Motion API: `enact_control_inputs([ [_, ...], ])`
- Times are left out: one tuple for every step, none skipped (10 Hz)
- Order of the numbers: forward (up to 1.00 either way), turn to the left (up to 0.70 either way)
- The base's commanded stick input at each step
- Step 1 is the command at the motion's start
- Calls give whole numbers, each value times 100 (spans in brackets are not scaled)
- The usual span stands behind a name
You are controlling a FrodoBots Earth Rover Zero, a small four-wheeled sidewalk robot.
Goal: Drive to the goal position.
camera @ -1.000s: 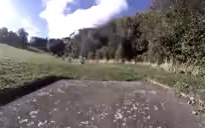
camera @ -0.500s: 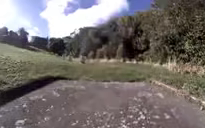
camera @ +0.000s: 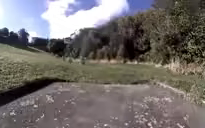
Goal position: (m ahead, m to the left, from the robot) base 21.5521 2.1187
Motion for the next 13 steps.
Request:
enact_control_inputs([
  [50,0],
  [50,0],
  [50,0],
  [50,0],
  [50,0],
  [50,0],
  [50,0],
  [50,0],
  [50,0],
  [50,0],
  [50,0],
  [50,0],
  [50,0],
])
